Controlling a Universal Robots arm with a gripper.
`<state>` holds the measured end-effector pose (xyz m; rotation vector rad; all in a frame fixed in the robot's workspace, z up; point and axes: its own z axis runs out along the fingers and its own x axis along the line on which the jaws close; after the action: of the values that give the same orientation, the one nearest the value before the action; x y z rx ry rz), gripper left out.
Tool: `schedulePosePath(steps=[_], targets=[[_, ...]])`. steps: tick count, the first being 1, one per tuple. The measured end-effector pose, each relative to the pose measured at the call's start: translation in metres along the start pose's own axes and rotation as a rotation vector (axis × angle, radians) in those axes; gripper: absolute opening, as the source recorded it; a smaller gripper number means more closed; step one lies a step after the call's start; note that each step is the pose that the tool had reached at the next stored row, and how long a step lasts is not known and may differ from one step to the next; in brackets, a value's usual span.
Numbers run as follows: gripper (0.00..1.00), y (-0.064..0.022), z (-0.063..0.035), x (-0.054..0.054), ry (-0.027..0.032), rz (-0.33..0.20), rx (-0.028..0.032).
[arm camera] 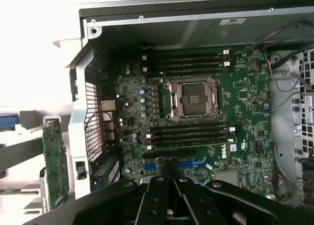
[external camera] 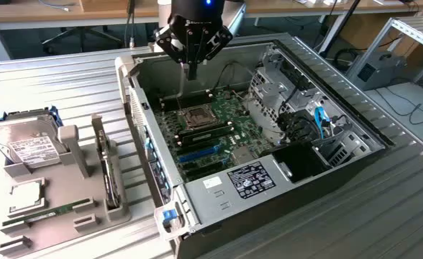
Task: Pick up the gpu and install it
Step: 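Reach for the gpu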
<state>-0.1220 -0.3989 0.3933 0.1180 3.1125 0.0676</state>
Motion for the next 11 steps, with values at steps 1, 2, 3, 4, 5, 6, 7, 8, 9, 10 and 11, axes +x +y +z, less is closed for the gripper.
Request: schedulePosePath(steps=[1, 2, 3, 4, 5, 6, 7, 8, 9, 10, 11], targets=[[0.11, 0.0000, -0.0001, 0.0007, 0.0000, 0.000, 0.0001], [0.11, -0.0001, -0.0001, 0.0015, 0.0000, 0.000, 0.0000], [0.11, -0.0001, 0.0000, 0.0018, 0.0000, 0.000, -0.0001], [0.11, -0.0001, -0.0001, 0.0021, 0.0000, 0.000, 0.0000], [0.11, -0.0002, -0.0001, 0.0022, 0.0000, 0.000, 0.0000], [0.11, -0.0002, -0.0001, 0.0029, 0.0000, 0.000, 0.0000], [0.11, -0.0003, -0.0001, 0.0037, 0.0000, 0.000, 0.0000], [0.11, -0.0003, -0.0001, 0.0039, 0.0000, 0.000, 0.0000], [0.11, -0.0003, -0.0001, 0.0041, 0.0000, 0.000, -0.0001], [0.11, -0.0003, -0.0001, 0.0043, 0.0000, 0.000, 0.0000], [0.11, -0.0003, -0.0001, 0.0044, 0.0000, 0.000, 0.0000]])
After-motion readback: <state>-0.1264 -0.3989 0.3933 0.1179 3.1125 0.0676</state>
